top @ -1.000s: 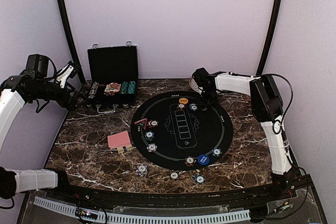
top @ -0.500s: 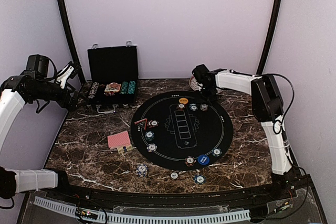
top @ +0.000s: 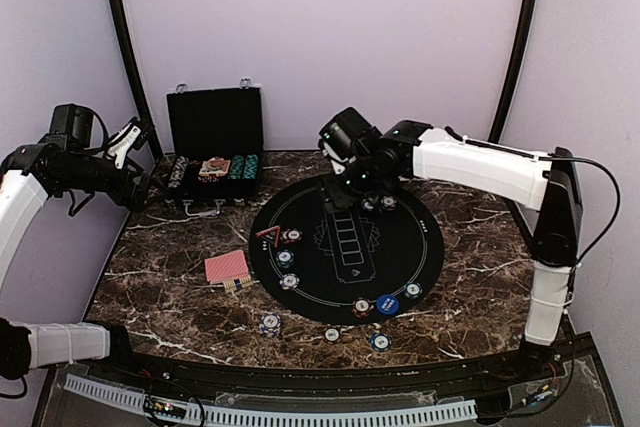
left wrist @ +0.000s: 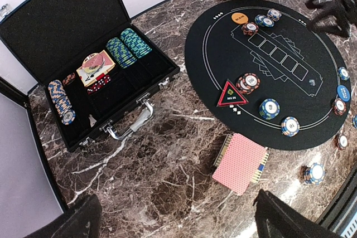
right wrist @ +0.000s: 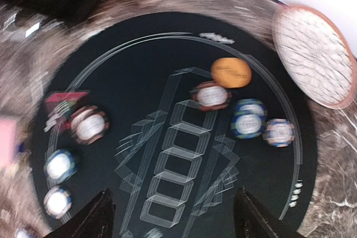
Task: Distribute texas hold em gaming equipment
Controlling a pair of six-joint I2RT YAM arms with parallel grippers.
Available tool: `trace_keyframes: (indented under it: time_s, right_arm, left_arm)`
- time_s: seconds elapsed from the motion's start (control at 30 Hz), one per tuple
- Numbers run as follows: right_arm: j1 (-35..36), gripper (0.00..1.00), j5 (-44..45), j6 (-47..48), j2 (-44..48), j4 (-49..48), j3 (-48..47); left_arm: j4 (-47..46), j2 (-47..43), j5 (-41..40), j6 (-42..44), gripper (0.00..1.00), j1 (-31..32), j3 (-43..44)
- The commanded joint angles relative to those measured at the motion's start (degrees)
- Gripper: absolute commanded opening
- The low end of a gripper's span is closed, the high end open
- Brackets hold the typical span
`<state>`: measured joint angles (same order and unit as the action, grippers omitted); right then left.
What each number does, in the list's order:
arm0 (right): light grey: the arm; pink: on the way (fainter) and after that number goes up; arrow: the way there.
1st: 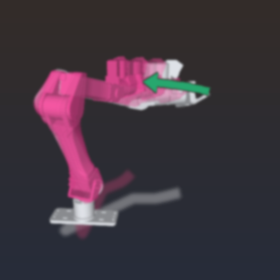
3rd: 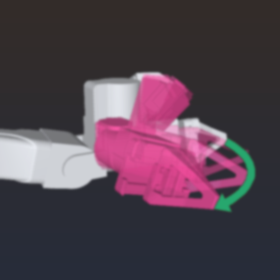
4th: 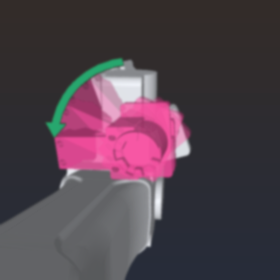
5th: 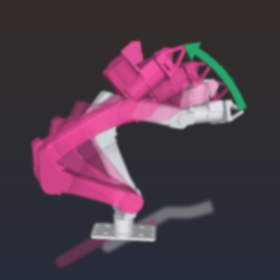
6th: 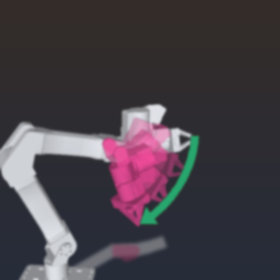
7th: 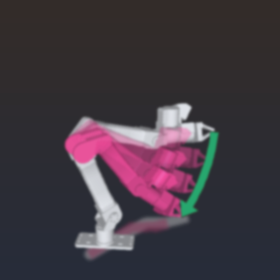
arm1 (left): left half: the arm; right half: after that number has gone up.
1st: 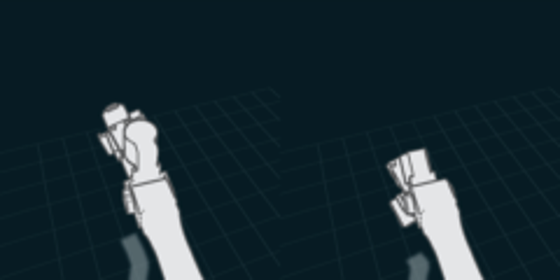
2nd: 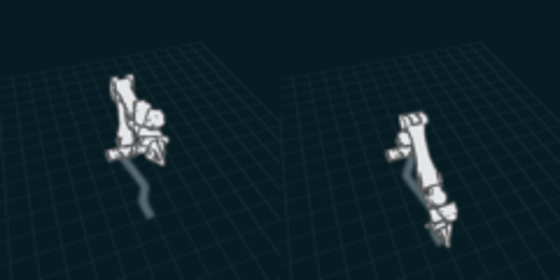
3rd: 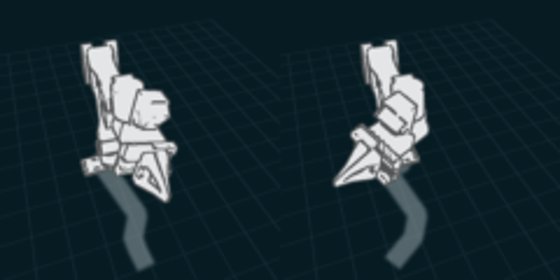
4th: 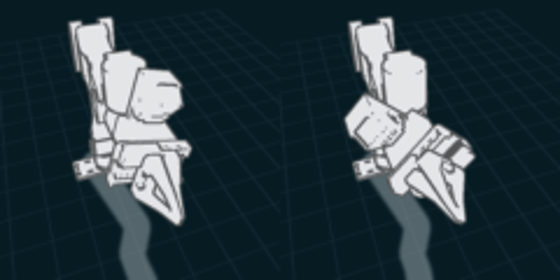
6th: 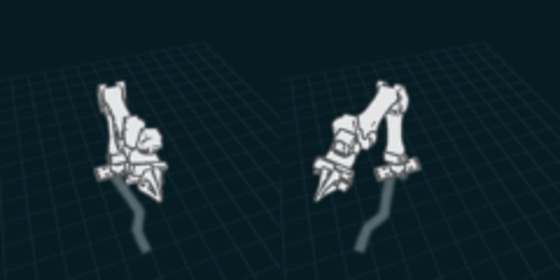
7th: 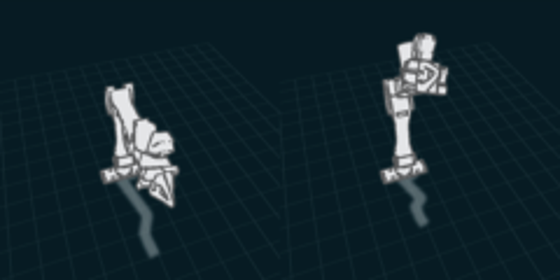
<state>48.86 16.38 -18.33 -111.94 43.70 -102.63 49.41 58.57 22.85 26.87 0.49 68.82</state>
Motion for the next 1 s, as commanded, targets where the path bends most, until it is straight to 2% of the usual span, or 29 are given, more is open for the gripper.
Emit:
trace_keyframes:
  time_s: [0.0,0.2,0.4,0.67,0.97]
  right_arm:
    - [10.02,0.77,-4.07,-1.51,1.79,3.1,2.87]
    - [22.13,0.84,-10.31,-2.31,-4.64,3.89,-0.79]
    - [27.77,0.92,-12.71,-0.92,-11.25,2.04,-4.38]
    - [28.4,0.96,-10.68,-0.22,-14.56,2.71,-5.71]
    - [26.96,0.91,-12.63,0.29,-16.63,3.37,-5.63]
  left_arm:
    - [-0.02,-1.09,-0.25,0.98,0.99,-0.32,-0.87]
    - [0.03,-1.3,0.54,1.45,0.99,-0.32,-2.66]
    - [1.18,-2.67,1.69,2.12,0.99,-0.32,-4.17]
    - [2.73,-5.02,3.41,1.92,0.99,-0.32,-5.47]
    - [1.73,-3.79,4.63,1.58,0.99,-0.32,-4.55]
